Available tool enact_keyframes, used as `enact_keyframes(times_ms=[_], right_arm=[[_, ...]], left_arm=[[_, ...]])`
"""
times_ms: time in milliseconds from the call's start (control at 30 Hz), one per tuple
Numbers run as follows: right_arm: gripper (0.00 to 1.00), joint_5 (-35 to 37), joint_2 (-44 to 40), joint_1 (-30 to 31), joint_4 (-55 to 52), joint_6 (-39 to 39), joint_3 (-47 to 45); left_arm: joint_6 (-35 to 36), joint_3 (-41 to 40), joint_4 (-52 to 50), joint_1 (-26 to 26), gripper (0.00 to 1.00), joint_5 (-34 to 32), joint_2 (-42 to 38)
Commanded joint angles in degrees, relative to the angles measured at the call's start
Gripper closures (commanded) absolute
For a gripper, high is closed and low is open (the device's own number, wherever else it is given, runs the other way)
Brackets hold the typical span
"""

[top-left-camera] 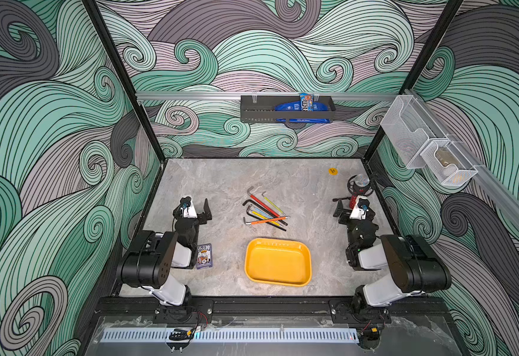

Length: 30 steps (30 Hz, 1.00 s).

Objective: Put the hex key on the desktop into the storage box
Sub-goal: Pick up the Allen key from the center of the board.

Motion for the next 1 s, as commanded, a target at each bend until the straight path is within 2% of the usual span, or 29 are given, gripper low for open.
enact_keyframes(times_ms=[0, 567, 700, 800, 867, 967], right_arm=[[0.00, -0.28, 0.01, -0.21, 0.56, -0.44, 0.44], [0.00, -1.12, -0.79, -0.13, 2.92, -0.94, -0.90], [0.00, 2.20, -8.84, 2.21, 1.96, -2.70, -4.09], [0.00, 5.02, -17.58, 4.02, -4.06, -3.66, -3.57], [0.00, 4.40, -21.40, 4.30, -5.02, -2.16, -1.56], [0.00, 4.91, -24.98, 7.17, -12.85, -3.20, 6.63]], left_arm=[[-0.27, -0.08, 0.68, 0.26, 0.01, 0.86, -0.08], [-0.21, -0.64, 1.13, 0.21, 0.01, 1.04, -1.12], [1.29, 3.10, -13.94, -0.33, 0.01, 1.70, -12.11], [-5.06, 6.85, -21.65, -0.86, 0.01, 0.63, -17.55], [-7.18, 8.15, -23.07, -2.28, 0.02, -1.16, -20.06], [-8.44, 12.63, -28.62, -4.94, 0.01, -4.31, -24.25]])
